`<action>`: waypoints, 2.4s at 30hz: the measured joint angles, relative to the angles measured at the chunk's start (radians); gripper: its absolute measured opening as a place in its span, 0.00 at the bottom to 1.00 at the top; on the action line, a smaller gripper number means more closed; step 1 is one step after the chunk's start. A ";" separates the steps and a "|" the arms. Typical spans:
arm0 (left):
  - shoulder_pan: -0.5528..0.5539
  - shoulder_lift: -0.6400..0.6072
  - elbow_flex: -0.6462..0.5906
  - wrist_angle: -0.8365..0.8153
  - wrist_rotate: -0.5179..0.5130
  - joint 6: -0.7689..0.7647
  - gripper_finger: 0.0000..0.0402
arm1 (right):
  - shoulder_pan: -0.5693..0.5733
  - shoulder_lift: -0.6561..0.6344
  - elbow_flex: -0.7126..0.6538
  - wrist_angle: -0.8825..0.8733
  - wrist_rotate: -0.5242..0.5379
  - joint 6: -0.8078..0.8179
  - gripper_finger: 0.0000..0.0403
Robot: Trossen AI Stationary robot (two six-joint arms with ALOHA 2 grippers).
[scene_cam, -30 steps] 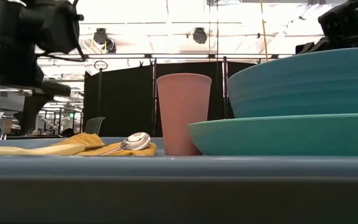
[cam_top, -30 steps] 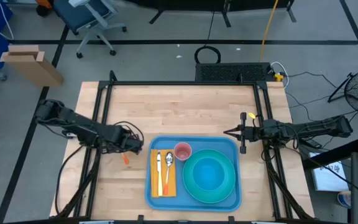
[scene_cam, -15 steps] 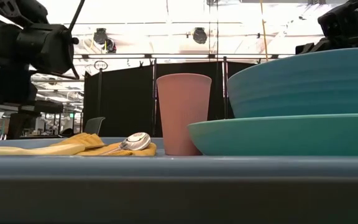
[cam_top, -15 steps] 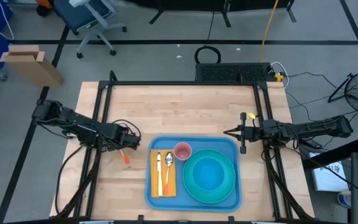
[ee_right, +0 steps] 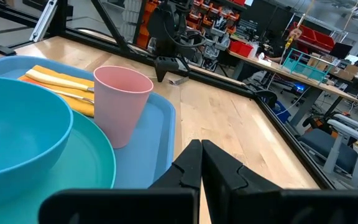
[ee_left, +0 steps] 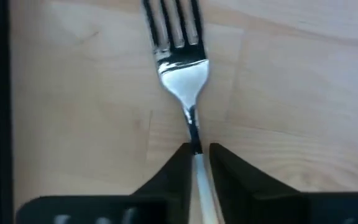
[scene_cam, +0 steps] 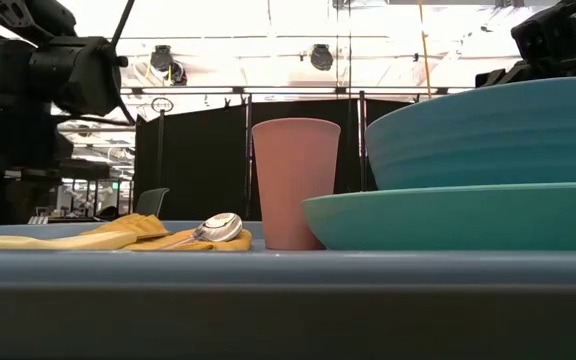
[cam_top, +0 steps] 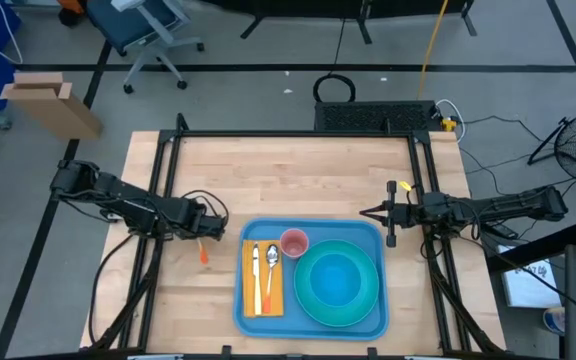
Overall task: Set up tray
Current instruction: Put the orange fork between the orange spoon and yellow table knife on the blue tray
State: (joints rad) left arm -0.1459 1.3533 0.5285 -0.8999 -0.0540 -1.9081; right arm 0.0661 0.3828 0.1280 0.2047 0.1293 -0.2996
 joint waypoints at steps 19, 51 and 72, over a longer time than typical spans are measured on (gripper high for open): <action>-0.001 0.012 0.208 0.018 -0.108 0.289 0.04 | 0.000 0.000 0.000 0.006 0.000 0.000 0.00; -0.320 0.418 0.506 0.746 -0.431 0.230 0.02 | 0.000 0.000 0.000 -0.018 -0.003 0.000 0.00; -0.376 0.551 0.721 0.347 -0.348 -0.001 0.02 | 0.001 0.000 0.000 -0.015 -0.057 0.000 0.00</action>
State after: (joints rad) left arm -0.5216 1.9048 1.2491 -0.5531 -0.4024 -1.9092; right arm 0.0669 0.3826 0.1280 0.1896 0.0728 -0.2993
